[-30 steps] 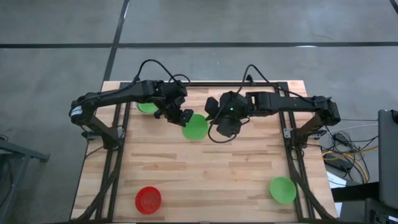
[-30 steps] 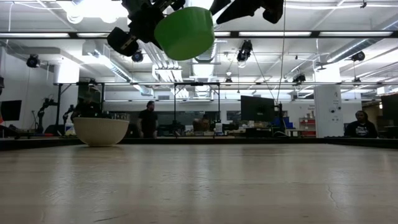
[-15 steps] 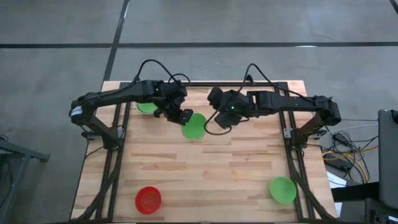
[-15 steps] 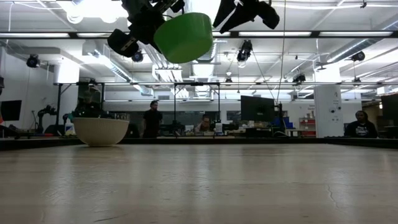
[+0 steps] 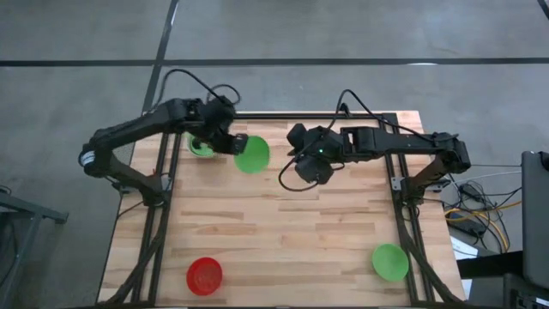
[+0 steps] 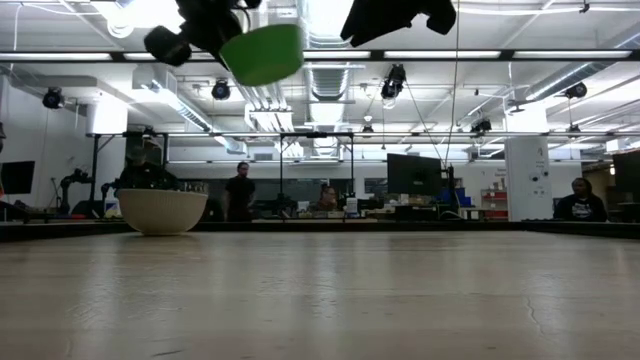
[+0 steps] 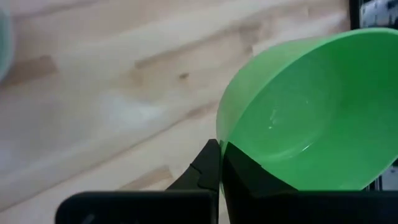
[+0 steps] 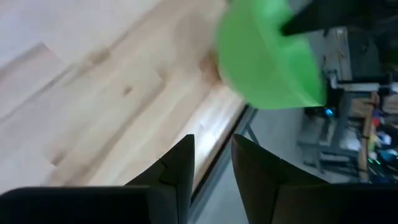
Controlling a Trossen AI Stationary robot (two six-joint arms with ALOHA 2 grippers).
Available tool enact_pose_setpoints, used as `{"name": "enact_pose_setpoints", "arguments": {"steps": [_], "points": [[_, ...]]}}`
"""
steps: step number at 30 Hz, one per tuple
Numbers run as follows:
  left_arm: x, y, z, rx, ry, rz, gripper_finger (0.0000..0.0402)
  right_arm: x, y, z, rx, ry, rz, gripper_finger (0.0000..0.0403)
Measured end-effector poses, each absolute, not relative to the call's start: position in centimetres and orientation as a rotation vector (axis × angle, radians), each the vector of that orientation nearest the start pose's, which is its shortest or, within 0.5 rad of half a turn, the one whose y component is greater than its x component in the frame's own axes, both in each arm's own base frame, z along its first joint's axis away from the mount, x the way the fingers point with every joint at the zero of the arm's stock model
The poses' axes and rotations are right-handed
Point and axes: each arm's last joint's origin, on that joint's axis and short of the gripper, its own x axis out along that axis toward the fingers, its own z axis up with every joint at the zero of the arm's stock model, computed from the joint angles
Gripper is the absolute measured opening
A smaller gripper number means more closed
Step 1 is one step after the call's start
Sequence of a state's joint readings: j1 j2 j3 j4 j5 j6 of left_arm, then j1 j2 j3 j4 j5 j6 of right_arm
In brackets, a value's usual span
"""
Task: Nest bowls inside each other
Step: Stack the top green bowl on the stacked green bowl
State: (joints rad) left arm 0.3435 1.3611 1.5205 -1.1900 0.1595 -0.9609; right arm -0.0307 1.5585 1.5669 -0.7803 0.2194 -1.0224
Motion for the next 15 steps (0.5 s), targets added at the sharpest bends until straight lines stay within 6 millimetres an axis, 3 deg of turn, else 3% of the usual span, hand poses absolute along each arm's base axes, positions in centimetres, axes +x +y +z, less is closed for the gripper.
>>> {"name": "enact_pose_setpoints", "arguments": {"steps": [5,12,15], "points": [[21.5,7.6,39.6,-1.107,0.782,0.687,0.0006,33.0,-1.7,36.3,-0.98,0.81,0.171,0.0096],[20.3,7.3,39.2,-1.101,0.865,0.739,0.0007,33.2,-2.7,36.6,-0.665,0.675,0.286,0.008],[20.0,7.4,39.1,-1.091,0.9,0.758,0.0007,33.0,-2.9,37.1,-0.663,0.639,0.293,0.007]]}}
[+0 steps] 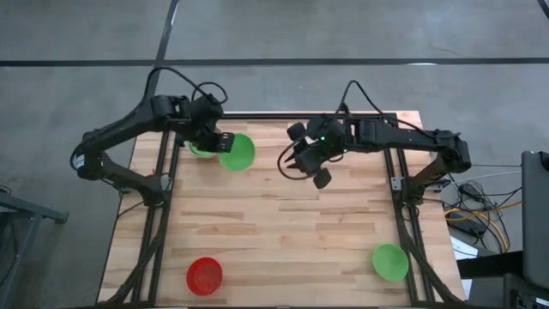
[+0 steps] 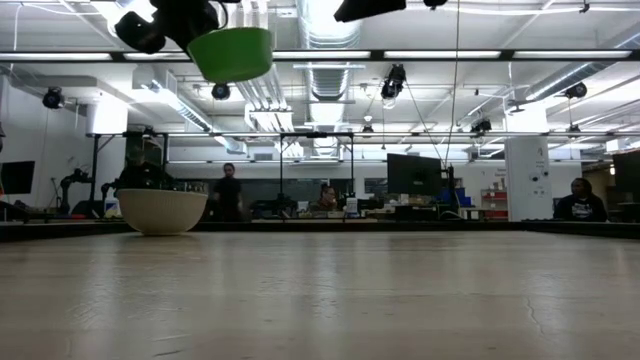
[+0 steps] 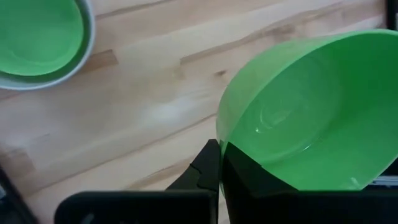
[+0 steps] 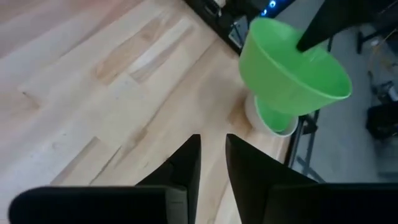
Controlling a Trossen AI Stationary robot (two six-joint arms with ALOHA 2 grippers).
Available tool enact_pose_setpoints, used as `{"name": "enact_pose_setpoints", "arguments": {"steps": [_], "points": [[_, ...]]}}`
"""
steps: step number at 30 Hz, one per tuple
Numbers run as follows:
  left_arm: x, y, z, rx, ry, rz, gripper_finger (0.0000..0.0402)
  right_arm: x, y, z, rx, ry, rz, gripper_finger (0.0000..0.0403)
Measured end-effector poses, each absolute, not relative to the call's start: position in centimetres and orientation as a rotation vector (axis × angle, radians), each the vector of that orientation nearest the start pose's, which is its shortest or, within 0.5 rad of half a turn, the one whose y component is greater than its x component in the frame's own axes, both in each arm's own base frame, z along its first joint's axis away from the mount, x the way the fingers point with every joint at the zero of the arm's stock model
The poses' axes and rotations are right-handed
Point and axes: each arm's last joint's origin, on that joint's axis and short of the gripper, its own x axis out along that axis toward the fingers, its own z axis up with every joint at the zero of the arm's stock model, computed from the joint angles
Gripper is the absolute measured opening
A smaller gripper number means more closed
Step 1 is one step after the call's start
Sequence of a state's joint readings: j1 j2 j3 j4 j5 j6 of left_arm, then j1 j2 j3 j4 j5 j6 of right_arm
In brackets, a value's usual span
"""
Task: Nest bowls inside each other
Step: Stack the top green bowl on the stacked green bowl
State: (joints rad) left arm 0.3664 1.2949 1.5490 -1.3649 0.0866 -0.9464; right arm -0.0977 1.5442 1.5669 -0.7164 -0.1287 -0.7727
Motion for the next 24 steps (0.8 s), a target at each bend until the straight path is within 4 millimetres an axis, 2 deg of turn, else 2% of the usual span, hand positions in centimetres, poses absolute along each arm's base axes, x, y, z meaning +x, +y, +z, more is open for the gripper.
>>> {"name": "enact_pose_setpoints", "arguments": {"steps": [5,12,20,24], "points": [[19.2,7.8,38.8,-1.071,0.957,0.798,0.0007,31.7,-3.0,38.6,-0.713,0.589,0.281,0.0056],[17.9,9.1,38.6,-1.05,1.011,0.852,0.0006,29.5,-2.9,40.8,-0.696,0.506,0.257,0.0054],[16.8,10.9,38.4,-1.028,1.009,0.883,0.0005,28.0,-2.3,42.6,-0.592,0.335,0.42,0.0054],[16.1,12.0,37.6,-1.038,1.035,0.913,0.0005,27.9,-2.2,42.5,-0.579,0.334,0.425,0.0054]]}}
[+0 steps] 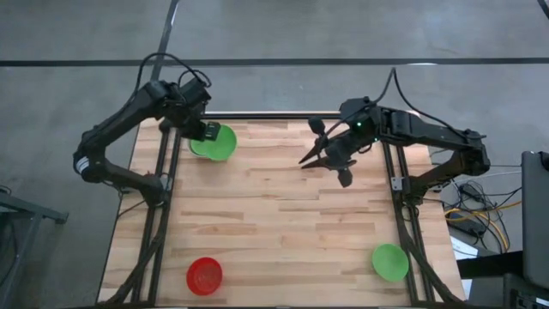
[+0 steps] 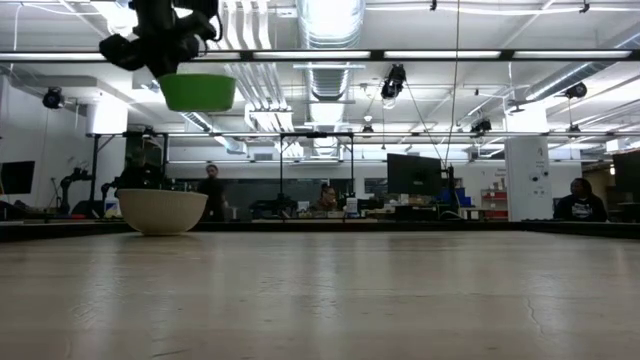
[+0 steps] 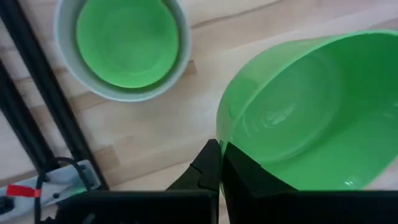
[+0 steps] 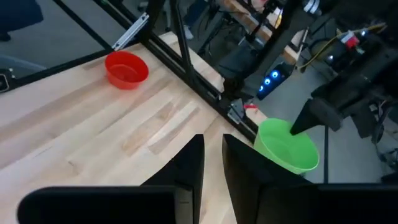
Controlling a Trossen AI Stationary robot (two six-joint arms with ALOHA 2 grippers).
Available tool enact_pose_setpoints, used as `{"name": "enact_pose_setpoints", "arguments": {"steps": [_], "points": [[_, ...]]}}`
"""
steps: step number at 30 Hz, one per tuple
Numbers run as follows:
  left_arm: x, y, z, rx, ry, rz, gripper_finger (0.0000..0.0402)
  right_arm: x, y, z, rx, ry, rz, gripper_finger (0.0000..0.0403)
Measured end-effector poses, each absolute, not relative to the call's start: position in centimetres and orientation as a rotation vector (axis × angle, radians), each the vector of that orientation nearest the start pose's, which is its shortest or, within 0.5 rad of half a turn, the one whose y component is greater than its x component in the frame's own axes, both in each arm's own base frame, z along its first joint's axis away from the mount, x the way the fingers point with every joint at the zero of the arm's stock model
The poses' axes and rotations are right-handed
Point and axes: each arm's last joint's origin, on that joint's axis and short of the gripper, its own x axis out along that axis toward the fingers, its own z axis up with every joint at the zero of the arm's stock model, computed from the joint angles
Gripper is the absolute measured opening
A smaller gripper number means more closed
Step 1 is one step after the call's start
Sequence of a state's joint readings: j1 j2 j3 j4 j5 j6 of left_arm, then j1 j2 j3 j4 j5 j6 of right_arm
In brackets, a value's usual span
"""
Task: Nest bowls inside each other
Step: Stack the top green bowl on the stacked green bowl
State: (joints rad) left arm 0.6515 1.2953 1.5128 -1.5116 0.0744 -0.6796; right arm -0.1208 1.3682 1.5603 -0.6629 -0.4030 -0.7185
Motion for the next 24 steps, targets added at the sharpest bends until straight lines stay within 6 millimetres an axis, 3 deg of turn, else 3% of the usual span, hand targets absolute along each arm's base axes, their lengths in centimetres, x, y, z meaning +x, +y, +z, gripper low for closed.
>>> {"name": "enact_pose_setpoints", "arguments": {"steps": [10,24], "points": [[14.1,14.5,34.2,-1.114,1.137,0.946,0.0006,28.4,-2.1,41.8,-0.565,0.317,0.504,0.0054],[11.5,17.5,32.7,-1.159,1.056,1.038,0.0008,28.8,-2.1,42.2,-0.545,0.276,0.48,0.0052]]}}
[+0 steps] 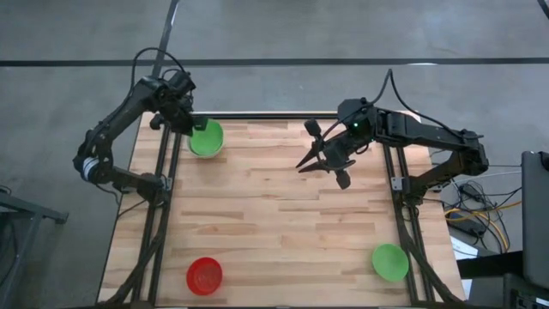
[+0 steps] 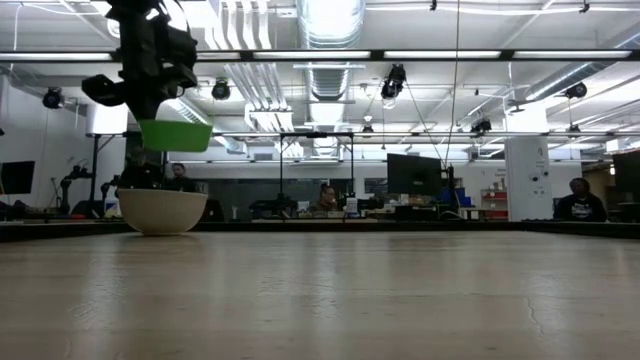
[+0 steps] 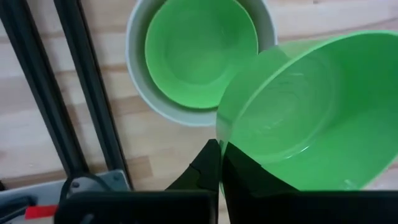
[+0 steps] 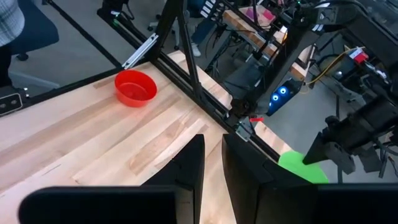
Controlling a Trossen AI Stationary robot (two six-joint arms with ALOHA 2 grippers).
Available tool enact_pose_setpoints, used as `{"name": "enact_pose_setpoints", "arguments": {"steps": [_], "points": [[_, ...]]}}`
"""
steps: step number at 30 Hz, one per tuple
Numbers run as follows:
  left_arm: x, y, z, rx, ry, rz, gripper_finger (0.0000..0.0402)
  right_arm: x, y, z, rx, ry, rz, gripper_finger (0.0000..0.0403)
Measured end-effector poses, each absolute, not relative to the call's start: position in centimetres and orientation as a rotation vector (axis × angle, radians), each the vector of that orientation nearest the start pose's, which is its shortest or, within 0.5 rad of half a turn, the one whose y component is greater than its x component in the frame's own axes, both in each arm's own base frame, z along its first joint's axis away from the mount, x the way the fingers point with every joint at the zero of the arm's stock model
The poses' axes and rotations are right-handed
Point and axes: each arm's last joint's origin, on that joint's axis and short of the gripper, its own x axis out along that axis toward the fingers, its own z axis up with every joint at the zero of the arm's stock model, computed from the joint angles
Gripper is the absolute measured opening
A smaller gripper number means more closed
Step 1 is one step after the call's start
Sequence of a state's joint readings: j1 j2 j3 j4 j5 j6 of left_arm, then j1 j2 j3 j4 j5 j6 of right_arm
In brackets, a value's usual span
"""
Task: Nest bowls inside each other
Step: Stack the top green bowl on the stacked green bowl
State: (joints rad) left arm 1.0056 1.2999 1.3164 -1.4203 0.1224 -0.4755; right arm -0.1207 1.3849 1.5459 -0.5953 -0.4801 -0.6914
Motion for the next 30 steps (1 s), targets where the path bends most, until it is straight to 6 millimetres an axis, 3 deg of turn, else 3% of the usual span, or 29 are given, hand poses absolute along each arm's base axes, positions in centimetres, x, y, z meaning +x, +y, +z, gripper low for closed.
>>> {"name": "enact_pose_setpoints", "arguments": {"steps": [12,23,30], "points": [[10.3,18.4,31.8,-1.186,1.034,1.105,0.001,28.8,-2.1,42.2,-0.545,0.276,0.479,0.0052],[10.2,18.7,27.4,-1.269,1.043,1.152,0.001,28.8,-2.2,41.9,-0.553,0.282,0.483,0.0052],[10.2,19.5,26.9,-1.226,0.959,1.249,0.0005,28.8,-2.2,41.9,-0.563,0.28,0.485,0.0052]]}}
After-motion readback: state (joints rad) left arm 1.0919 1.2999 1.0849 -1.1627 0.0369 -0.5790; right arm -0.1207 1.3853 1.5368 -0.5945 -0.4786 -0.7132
